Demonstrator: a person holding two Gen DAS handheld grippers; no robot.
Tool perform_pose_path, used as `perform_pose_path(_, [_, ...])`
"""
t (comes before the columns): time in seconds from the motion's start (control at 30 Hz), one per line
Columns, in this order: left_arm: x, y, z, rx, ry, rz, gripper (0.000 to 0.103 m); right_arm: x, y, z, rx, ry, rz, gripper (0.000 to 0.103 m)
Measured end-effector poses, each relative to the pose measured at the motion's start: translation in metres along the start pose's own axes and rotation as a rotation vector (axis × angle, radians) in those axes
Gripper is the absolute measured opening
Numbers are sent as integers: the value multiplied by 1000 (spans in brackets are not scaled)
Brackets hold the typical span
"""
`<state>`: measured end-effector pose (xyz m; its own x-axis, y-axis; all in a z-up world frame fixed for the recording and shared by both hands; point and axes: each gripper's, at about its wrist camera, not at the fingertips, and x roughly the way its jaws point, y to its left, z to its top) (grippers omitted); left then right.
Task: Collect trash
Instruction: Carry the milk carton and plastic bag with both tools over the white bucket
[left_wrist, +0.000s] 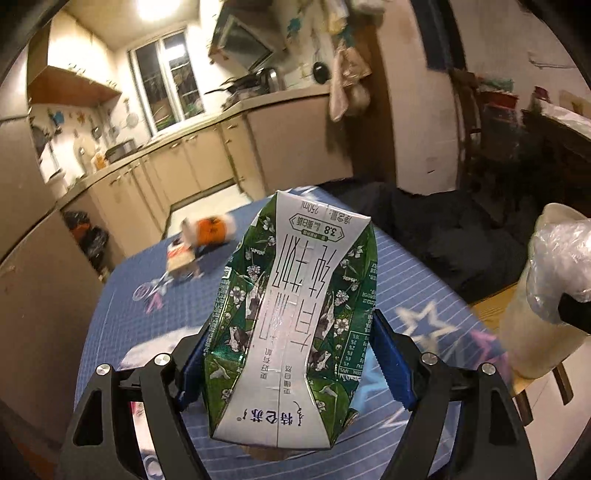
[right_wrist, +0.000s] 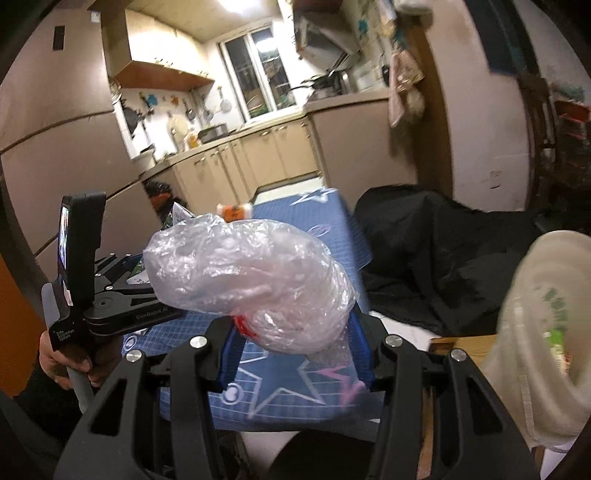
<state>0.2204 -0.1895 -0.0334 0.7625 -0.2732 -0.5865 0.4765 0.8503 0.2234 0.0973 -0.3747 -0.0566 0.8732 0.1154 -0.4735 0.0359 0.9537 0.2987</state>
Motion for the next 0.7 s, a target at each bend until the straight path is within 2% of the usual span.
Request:
perform_pose_path(0.23, [-9,-60,30,75,-54,-87,79,-45,-41,6,25,-81,-106,47])
perform_pose_path(0.33, [-15,-98,41,127,-77,-132,79,-61,-56,8,37,-111,-149,47])
perform_pose_path(0.7, [-25,-202,62,250,-109,-259,79,-119,-118,1,81,-188,-318,47])
